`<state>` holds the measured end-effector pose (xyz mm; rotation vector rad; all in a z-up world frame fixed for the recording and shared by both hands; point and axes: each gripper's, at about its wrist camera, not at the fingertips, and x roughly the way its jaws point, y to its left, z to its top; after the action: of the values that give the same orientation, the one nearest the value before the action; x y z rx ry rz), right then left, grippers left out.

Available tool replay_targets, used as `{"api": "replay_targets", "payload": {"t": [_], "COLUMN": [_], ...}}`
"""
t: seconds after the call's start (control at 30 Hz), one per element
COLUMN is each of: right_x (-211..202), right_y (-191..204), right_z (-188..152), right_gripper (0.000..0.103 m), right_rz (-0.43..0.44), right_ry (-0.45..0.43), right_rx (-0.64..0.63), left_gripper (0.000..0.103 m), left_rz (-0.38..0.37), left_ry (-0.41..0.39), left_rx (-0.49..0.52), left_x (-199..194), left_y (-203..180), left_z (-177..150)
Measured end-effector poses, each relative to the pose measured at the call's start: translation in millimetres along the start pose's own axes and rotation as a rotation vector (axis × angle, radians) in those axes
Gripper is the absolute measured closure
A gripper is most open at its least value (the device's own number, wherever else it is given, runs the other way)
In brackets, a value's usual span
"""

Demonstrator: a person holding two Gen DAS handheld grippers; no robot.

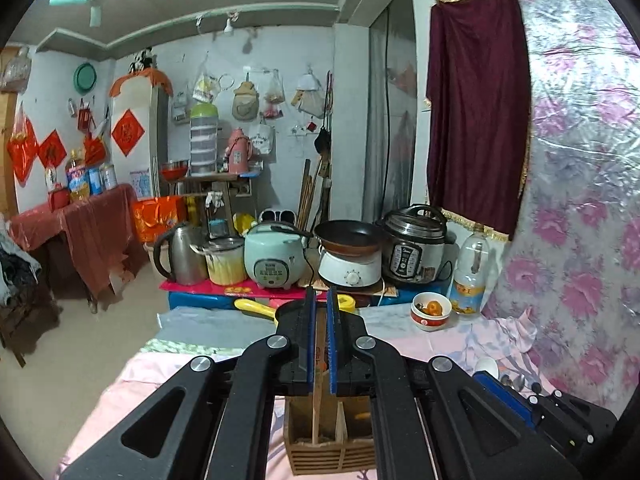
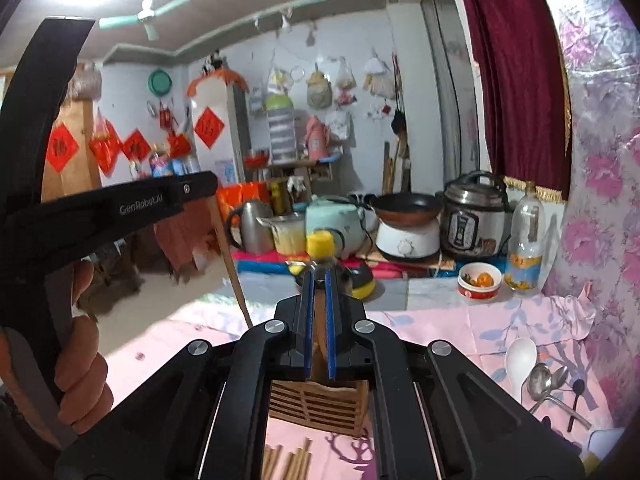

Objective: Organize utensils
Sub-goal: 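Lift the left tool's chopstick over the wooden holder while the right tool carries its chopstick there, then open the left tool into the holder while the right tool releases its chopstick there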

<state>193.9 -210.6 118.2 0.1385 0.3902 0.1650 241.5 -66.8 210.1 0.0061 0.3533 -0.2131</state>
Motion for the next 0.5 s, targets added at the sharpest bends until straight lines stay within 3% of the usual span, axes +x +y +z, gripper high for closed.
{"api": "replay_targets", "payload": {"t": [0.27,0.33,0.4,0.43,0.47,0.5], "right_x": [27,34,35,34,31,26], "right_y": [-8,-9,-10,-11,-10,-10], "right_z": [-8,-11,-14,-13,-12,-11], "right_gripper": [0.096,0.093,0.086,0.083,0.082,0.080], "right_rz": [-0.004,0.002,-0.012,-0.010,-0.002,-0.002], "right_ry": [0.070,0.108,0.110,0.113,0.107,0.092], "right_rx": [0.008,0.002,0.027,0.040,0.045,0.047], "left_gripper": [0.097,0.096,0.071,0.040,0.027,0.025], "left_rz": [-0.009,-0.028,-0.023,-0.008,0.013,0.044], "left_ry": [0.019,0.071,0.112,0.122,0.118,0.106], "left_rx": [-0.026,-0.033,-0.053,-0.067,-0.080,-0.092], "left_x": [29,35,37,36,34,28], "left_y": [8,13,21,27,32,38], "left_z": [-22,-33,-44,-49,-54,-60]}}
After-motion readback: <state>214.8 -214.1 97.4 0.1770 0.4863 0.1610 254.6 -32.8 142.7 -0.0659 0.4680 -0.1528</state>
